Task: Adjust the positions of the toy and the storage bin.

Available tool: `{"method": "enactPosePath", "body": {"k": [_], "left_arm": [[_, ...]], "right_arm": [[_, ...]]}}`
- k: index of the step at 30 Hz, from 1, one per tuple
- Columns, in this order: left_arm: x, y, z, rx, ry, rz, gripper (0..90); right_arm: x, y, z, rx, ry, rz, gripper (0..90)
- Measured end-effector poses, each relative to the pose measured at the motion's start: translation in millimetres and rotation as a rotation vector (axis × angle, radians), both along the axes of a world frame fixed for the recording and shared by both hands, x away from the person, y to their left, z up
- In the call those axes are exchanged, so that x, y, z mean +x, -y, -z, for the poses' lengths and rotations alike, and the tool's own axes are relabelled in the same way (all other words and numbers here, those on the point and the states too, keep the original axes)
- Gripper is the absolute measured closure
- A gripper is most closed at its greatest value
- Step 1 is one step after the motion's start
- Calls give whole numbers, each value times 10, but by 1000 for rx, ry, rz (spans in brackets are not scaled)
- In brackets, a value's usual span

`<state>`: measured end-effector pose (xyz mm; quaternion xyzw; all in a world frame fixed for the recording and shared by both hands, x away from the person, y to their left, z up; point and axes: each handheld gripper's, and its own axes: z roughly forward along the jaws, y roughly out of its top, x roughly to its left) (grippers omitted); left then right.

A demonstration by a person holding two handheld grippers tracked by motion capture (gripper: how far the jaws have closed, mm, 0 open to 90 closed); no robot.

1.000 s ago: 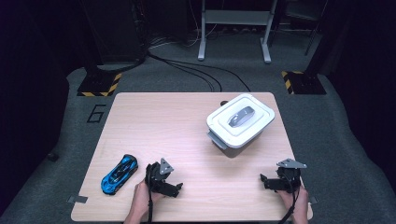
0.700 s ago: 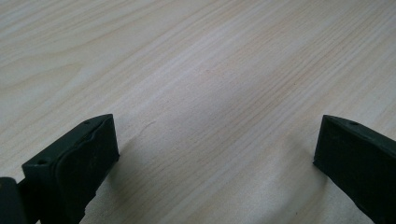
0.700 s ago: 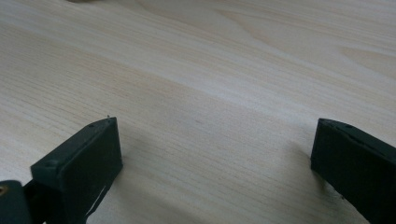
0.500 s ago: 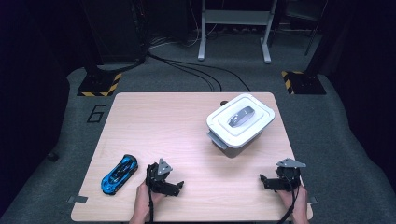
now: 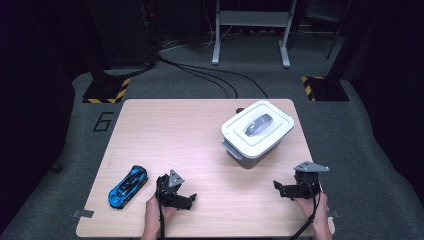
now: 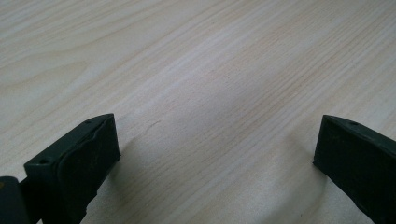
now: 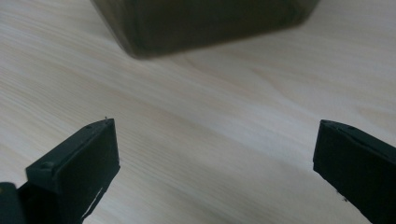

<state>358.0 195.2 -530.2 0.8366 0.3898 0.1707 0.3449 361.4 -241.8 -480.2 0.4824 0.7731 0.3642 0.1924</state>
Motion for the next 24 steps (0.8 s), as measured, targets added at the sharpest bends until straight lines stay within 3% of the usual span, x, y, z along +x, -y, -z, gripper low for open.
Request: {"method": "enactPosePath", "body": {"k": [1,4,10,14,17,24], "left_arm": [[0,0,0,-1,1,0,1],[-1,-1,0,2,2,1,1],[-3,3,2,-1,4,-1,3],[-3,3,2,-3,4,0,5],[-3,3,2,-3,4,0,5],[-3,3,2,-3,3,0,5]], "right_arm": [[0,0,0,0,0,0,0],[27,-116,-230,11,26,-48,0],[80,-295,-509,-3,59,-105,0],[178,-433,-717,28,78,-139,0],[239,-500,-786,27,86,-152,0],[583,-731,-911,37,67,-184,0]]}}
